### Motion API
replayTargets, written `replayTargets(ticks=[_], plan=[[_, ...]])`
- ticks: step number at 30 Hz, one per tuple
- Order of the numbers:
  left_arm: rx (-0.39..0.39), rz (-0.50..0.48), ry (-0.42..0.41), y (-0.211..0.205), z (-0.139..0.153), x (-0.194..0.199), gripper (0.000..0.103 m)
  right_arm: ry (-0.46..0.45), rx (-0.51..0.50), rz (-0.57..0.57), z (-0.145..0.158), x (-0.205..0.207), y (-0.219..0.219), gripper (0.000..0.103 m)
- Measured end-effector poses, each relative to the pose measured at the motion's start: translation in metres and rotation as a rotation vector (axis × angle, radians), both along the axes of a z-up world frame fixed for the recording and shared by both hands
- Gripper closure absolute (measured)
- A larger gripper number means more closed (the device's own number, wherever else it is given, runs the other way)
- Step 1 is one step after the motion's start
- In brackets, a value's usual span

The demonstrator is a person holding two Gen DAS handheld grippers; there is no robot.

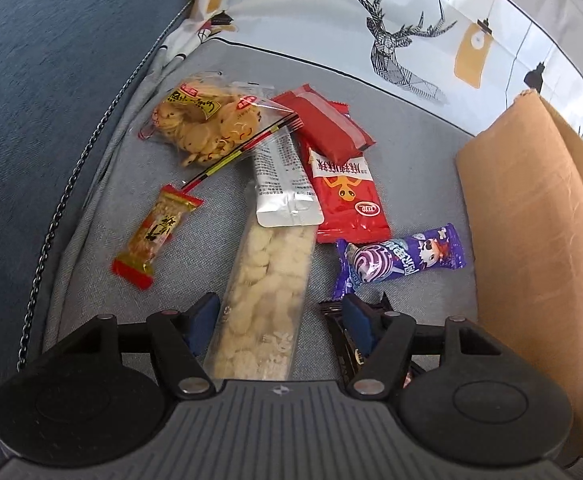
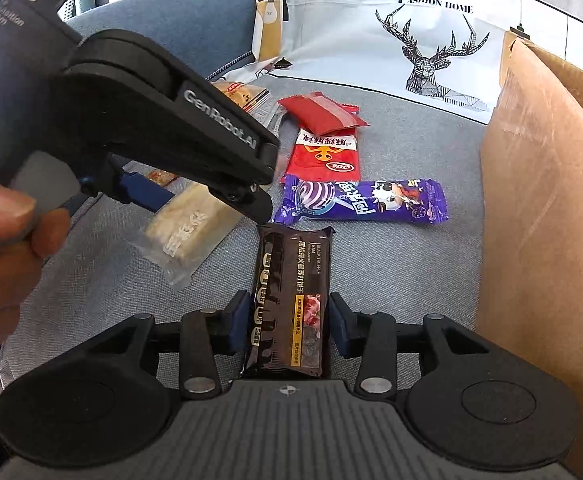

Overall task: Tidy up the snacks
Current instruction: 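Grasp the dark chocolate bar with right gripper while left gripper grasps the white cracker pack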

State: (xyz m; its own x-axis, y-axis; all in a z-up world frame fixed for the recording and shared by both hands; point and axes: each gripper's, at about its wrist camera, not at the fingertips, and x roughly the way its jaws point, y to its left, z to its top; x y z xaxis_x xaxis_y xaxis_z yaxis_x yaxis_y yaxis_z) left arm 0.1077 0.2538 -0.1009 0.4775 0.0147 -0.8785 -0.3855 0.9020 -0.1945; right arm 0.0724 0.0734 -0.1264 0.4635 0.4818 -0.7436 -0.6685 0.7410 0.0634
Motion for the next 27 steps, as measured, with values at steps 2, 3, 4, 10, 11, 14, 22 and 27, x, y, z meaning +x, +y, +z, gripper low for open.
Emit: replayTargets(ticks=[2, 3, 4, 10, 11, 14, 22, 27], plan=[[0.026, -0.010, 0.008, -0.001, -0.001, 0.001, 0.045, -0.009, -0.005, 0.005, -0.001, -0.001, 0.001, 0.059], [0.045, -0.015, 0.014, -0.002, -0.001, 0.002, 0.050, -0.017, -0.010, 0.008, -0.001, -0.002, 0.001, 0.060], [0.061, -0.018, 0.016, -0.002, 0.000, 0.001, 0.060, -0.024, -0.013, 0.013, -0.001, -0.002, 0.001, 0.062], [-0.035, -0.019, 0.020, 0.007, 0.005, -0.017, 0.062, -0.053, -0.029, 0.047, 0.000, -0.009, -0.002, 0.062], [-0.078, -0.005, 0.044, 0.009, 0.003, -0.022, 0.063, -0.052, -0.031, 0.048, 0.000, -0.010, -0.002, 0.062], [-0.152, 0.039, 0.044, 0.014, 0.006, -0.038, 0.063, -0.040, -0.034, 0.061, 0.002, -0.014, -0.003, 0.062], [-0.159, 0.060, 0.060, 0.018, 0.006, -0.043, 0.059, -0.006, -0.032, 0.067, 0.003, -0.015, -0.006, 0.061], [-0.135, 0.051, 0.068, 0.014, 0.005, -0.036, 0.057, -0.006, -0.028, 0.061, 0.002, -0.014, -0.005, 0.060]])
